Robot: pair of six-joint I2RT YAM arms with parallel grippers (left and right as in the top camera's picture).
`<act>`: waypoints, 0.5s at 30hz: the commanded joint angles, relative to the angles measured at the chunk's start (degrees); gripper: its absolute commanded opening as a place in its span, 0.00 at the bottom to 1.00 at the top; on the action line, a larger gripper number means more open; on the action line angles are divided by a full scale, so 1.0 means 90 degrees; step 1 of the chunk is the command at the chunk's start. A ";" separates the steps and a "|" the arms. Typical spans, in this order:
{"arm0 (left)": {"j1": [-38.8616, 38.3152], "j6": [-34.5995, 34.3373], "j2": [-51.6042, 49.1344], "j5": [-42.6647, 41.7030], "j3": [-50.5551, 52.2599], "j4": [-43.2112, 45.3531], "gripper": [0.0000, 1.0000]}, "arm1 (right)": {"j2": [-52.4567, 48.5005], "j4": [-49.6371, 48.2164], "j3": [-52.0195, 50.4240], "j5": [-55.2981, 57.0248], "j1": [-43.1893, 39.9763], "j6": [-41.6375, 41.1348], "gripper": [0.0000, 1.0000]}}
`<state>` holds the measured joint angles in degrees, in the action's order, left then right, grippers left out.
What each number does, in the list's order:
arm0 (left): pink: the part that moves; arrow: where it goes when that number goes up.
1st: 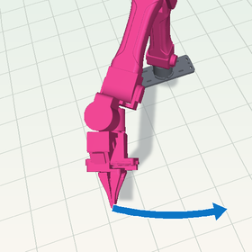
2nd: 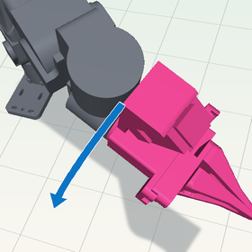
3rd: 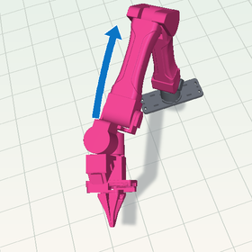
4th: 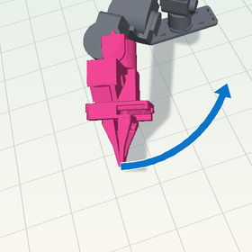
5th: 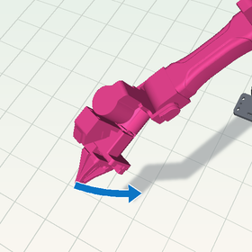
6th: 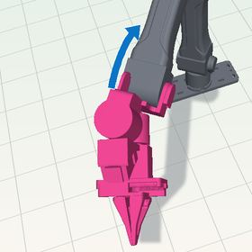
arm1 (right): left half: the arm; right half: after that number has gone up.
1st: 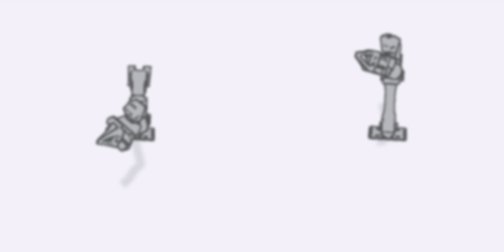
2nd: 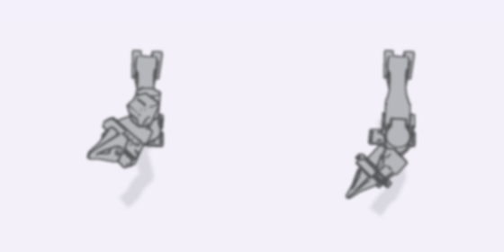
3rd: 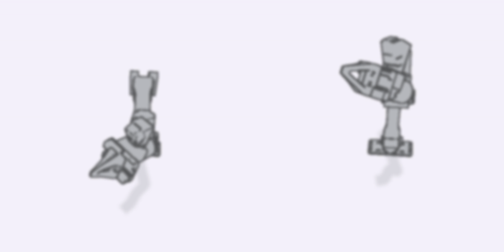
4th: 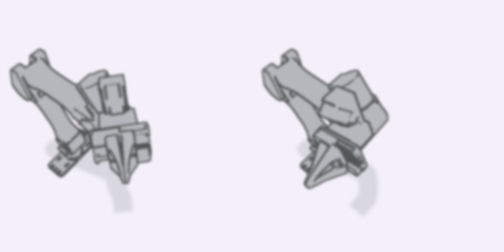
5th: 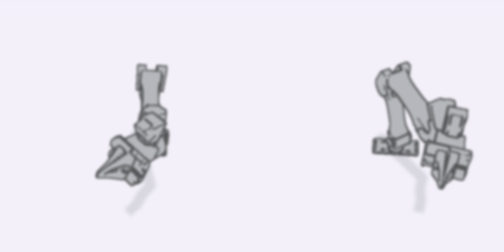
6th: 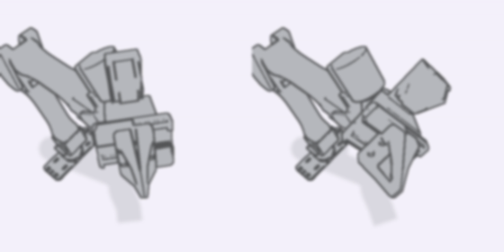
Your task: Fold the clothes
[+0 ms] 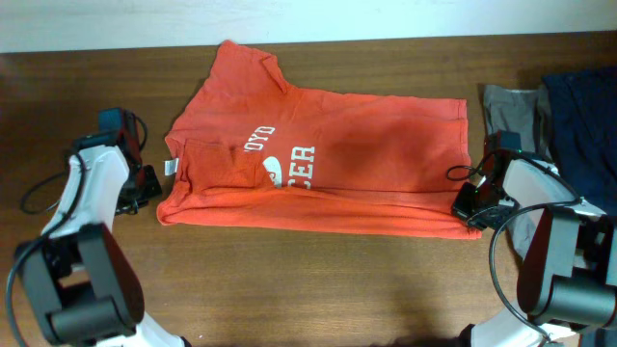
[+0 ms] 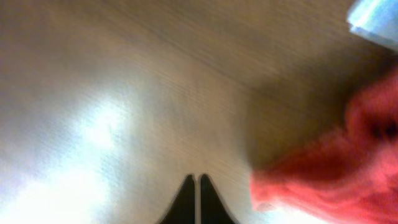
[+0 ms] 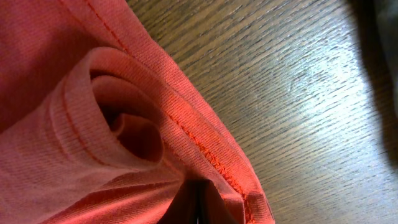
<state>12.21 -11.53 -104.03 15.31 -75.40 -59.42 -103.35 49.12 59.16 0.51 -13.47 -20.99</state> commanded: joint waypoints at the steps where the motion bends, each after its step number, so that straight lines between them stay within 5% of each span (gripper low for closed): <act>1: 0.0044 -0.0061 0.0192 -0.1171 0.0007 -0.0493 0.22 | -0.0236 0.0066 -0.0107 0.0333 -0.0090 -0.0027 0.05; 8: 0.0044 -0.0221 0.0192 -0.1933 0.0695 -0.0245 0.40 | -0.0236 0.0041 -0.0107 0.0330 -0.0090 -0.0027 0.05; 15: 0.0044 -0.0243 0.0192 -0.1919 0.1251 0.0753 0.42 | -0.0236 -0.0007 -0.0107 0.0330 -0.0090 -0.0029 0.05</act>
<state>12.21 -13.15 -102.54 -0.56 -65.54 -54.96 -103.35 49.06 59.13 0.60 -13.47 -20.99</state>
